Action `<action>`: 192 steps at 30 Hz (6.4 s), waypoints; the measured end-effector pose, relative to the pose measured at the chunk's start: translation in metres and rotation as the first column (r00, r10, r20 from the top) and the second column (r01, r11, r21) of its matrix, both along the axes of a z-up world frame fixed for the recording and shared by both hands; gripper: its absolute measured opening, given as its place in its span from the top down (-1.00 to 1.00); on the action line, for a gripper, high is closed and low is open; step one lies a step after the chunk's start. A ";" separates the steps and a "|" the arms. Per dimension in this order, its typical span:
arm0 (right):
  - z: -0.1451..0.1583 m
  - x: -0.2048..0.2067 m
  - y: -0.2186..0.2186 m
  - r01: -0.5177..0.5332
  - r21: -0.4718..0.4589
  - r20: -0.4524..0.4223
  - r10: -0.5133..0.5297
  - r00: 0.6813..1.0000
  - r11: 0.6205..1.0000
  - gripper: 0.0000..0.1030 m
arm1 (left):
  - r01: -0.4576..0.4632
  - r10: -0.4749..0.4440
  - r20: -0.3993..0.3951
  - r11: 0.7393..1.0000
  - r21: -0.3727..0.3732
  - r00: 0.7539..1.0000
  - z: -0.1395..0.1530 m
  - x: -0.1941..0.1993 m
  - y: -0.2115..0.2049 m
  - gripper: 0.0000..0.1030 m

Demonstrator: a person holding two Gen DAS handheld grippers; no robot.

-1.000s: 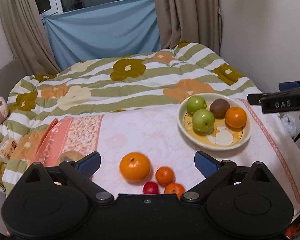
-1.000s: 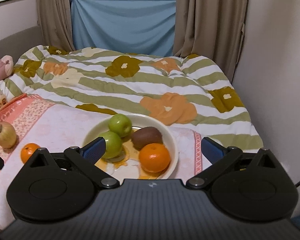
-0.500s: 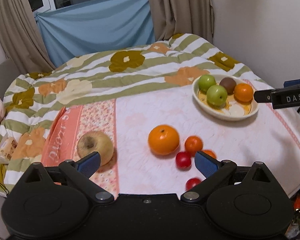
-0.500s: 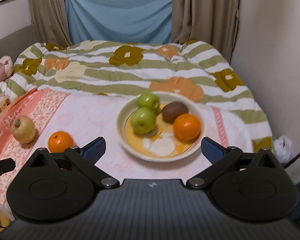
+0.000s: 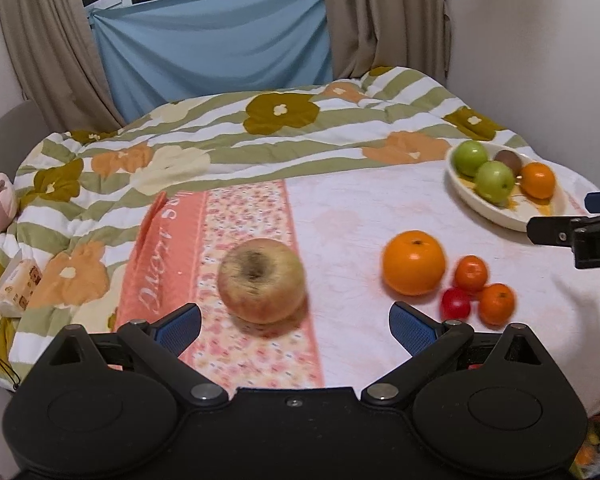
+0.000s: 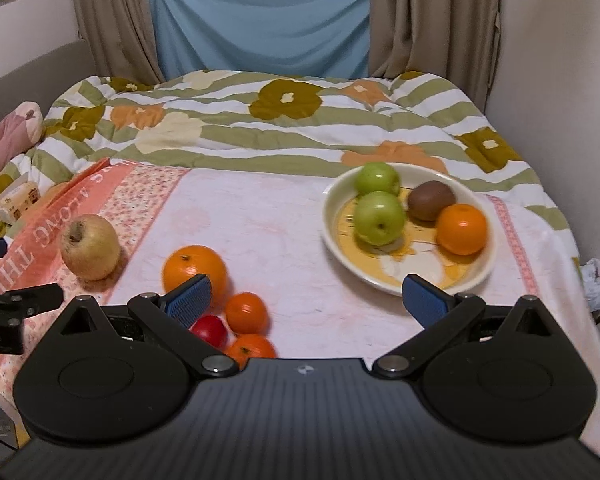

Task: Organize fruits
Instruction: 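Reach the left tool to the large pinkish apple while right tool reaches the big orange, then grasp and lift the pinkish apple with left tool while right tool lifts the orange, then carry the pinkish apple into the bowl with left tool while right tool carries the orange, then release the apple in the bowl with left tool while right tool lowers and releases the orange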

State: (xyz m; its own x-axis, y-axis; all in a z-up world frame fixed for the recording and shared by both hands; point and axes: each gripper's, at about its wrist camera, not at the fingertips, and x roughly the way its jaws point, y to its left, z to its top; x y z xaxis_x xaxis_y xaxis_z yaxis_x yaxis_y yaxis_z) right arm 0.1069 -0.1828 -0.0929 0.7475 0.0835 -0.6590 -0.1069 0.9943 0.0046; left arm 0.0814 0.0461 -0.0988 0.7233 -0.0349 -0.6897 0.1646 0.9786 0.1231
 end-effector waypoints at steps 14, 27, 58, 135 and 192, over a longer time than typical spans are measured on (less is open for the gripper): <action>-0.045 0.034 0.056 -0.089 0.013 0.009 0.089 0.996 0.996 -1.00 | 0.047 -0.048 0.024 0.998 0.041 0.999 -0.044 0.049 0.020 -0.97; -0.071 0.056 0.075 -0.165 -0.006 -0.035 0.165 0.986 0.986 -1.00 | 0.079 -0.079 0.011 0.995 0.060 0.997 -0.061 0.068 0.020 -0.81; -0.091 0.067 0.094 -0.276 -0.064 -0.076 0.271 0.960 0.959 -0.53 | 0.053 -0.052 -0.029 0.999 0.012 0.998 -0.063 0.065 0.028 -0.55; -0.001 0.076 -0.212 -0.084 0.016 0.001 0.084 0.997 0.996 -0.49 | 0.280 -0.285 -0.076 0.958 -0.066 0.956 -0.032 0.102 -0.266 -0.55; -0.018 0.156 -0.155 -0.243 0.027 0.025 0.242 0.970 0.970 -1.00 | 0.097 -0.098 -0.057 0.995 -0.019 0.994 -0.008 0.092 -0.215 -0.80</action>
